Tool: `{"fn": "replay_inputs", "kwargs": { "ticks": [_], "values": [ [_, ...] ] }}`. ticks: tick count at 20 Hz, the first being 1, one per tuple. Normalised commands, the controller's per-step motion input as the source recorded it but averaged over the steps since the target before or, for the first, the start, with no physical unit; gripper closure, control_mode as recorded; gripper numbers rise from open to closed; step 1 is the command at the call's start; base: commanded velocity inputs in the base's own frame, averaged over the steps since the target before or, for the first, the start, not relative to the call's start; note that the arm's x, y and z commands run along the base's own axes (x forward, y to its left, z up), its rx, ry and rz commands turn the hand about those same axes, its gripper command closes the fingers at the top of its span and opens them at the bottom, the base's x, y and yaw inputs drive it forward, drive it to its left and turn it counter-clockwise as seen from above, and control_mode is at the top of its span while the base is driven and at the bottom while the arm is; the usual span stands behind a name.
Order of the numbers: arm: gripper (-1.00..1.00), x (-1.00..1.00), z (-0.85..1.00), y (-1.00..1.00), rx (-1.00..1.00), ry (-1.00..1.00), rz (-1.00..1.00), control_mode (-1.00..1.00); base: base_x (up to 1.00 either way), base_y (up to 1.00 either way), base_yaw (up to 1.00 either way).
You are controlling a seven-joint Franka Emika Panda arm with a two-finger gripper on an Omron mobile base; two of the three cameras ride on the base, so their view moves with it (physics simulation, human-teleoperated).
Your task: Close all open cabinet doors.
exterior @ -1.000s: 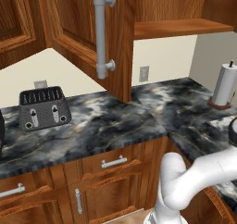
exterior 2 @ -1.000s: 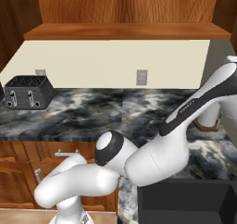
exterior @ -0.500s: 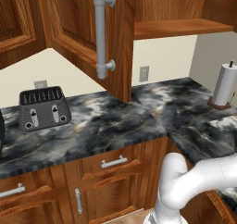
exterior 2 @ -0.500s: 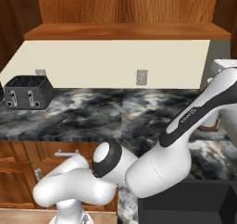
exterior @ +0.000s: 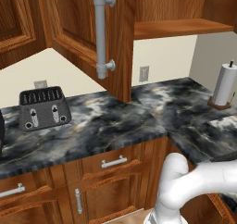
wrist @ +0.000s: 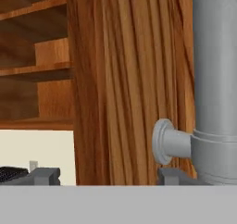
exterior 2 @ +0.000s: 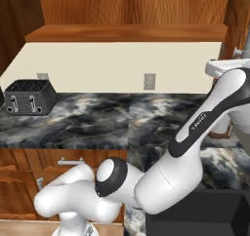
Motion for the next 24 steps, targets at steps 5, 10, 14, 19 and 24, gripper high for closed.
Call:
{"fn": "replay_inputs", "kwargs": {
  "ticks": [5, 10, 14, 19, 24],
  "values": [
    [-1.00, 0.78, 0.00, 0.42, 0.00, 0.00, 0.12, -1.00, 0.00, 0.00, 0.00],
    [-1.00, 0.86, 0.00, 0.42, 0.01, 0.00, 0.11, -1.00, 0.00, 0.00, 0.00],
    [-1.00, 0.93, 0.00, 0.46, 0.01, 0.00, 0.09, -1.00, 0.00, 0.00, 0.00],
    [-1.00, 0.92, 0.00, 0.41, 0.02, 0.00, 0.10, -1.00, 0.00, 0.00, 0.00],
    [-1.00, 0.92, 0.00, 0.35, 0.03, 0.00, 0.10, -1.00, 0.00, 0.00, 0.00]
  ]
}}
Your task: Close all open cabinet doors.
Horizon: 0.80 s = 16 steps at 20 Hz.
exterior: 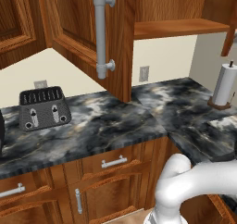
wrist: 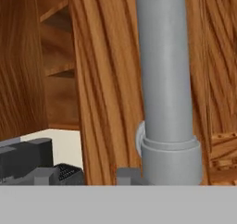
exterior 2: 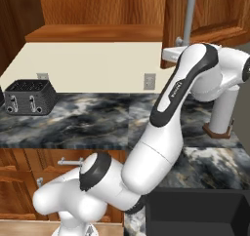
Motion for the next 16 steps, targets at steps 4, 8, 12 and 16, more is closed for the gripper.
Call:
{"fn": "replay_inputs", "kwargs": {
  "ticks": [4, 8, 12, 16],
  "values": [
    [-1.00, 0.91, 0.00, 0.33, 0.03, 0.00, 0.11, -1.00, 0.00, 0.00, 0.00],
    [-1.00, 0.90, 0.00, 0.28, 0.03, 0.00, 0.11, -1.00, 0.00, 0.00, 0.00],
    [-1.00, 0.91, 0.00, 0.29, 0.03, 0.00, 0.09, -1.00, 0.00, 0.00, 0.00],
    [-1.00, 0.92, -0.01, 0.31, 0.02, 0.00, 0.04, -1.00, 0.00, 0.00, 0.00]
  ]
}}
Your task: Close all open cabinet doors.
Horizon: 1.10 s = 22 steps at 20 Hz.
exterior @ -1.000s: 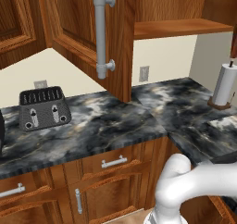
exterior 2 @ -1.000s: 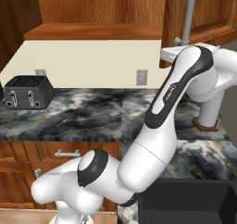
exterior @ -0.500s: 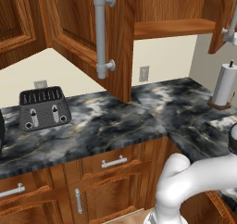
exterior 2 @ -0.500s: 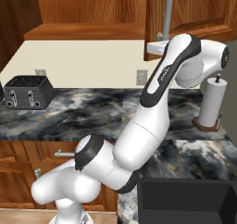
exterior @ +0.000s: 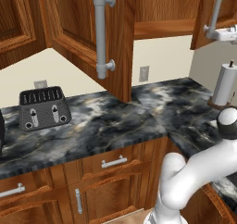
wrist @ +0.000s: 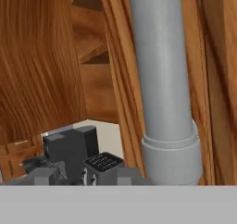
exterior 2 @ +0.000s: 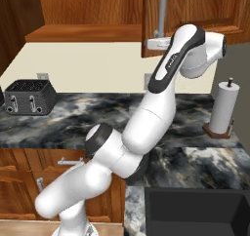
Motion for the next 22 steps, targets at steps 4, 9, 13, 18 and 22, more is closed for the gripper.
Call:
{"fn": "replay_inputs", "kwargs": {
  "ticks": [4, 9, 13, 18, 22],
  "values": [
    [-1.00, 0.95, -0.10, 0.37, 0.00, 0.00, 0.00, -1.00, 0.00, 0.00, 0.00],
    [-1.00, 0.92, -0.16, 0.37, 0.00, 0.00, 0.00, -1.00, 0.00, 0.00, 0.00],
    [-1.00, 0.83, -0.16, 0.31, 0.00, 0.00, -0.04, -1.00, 0.00, 0.00, 0.00],
    [-1.00, 0.72, -0.14, 0.38, -0.03, 0.00, -0.13, -1.00, 0.00, 0.00, 0.00],
    [-1.00, 0.64, -0.14, 0.33, -0.03, 0.00, -0.13, -1.00, 0.00, 0.00, 0.00]
  ]
}}
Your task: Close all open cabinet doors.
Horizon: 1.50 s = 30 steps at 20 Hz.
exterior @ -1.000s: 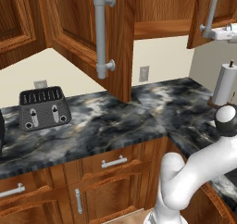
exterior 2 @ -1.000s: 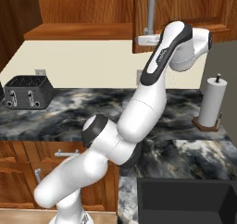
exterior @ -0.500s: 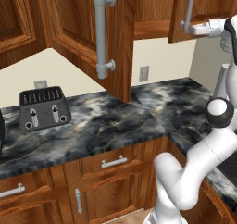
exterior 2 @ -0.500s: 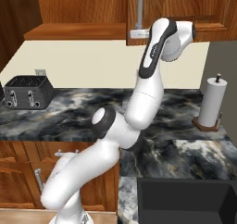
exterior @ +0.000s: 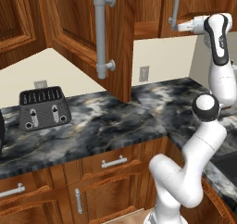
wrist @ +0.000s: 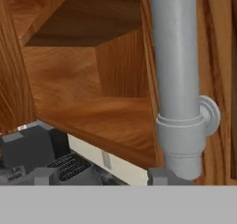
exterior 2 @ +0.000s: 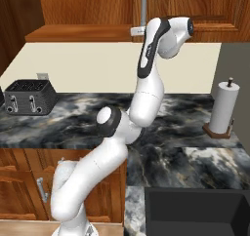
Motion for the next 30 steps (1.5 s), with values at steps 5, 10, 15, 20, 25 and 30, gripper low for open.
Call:
{"fn": "replay_inputs", "kwargs": {
  "ticks": [5, 10, 15, 20, 25, 30],
  "values": [
    [-1.00, 0.54, -0.16, 0.27, -0.02, 0.00, -0.12, -1.00, 0.00, 0.00, 0.00],
    [-1.00, 0.55, -0.18, 0.26, -0.03, 0.00, -0.12, -1.00, 0.00, 0.00, 0.00],
    [-1.00, 0.65, -0.24, 0.35, -0.05, 0.00, -0.11, -1.00, 0.00, 0.00, 0.00],
    [-1.00, 0.63, -0.37, 0.33, -0.04, 0.00, -0.09, -1.00, 0.00, 0.00, 0.00],
    [-1.00, 0.39, -0.76, 0.45, -0.08, 0.00, -0.08, -1.00, 0.00, 0.00, 0.00],
    [-1.00, 0.11, -1.00, 0.59, -0.12, 0.00, -0.02, -1.00, 0.00, 0.00, 0.00]
  ]
}}
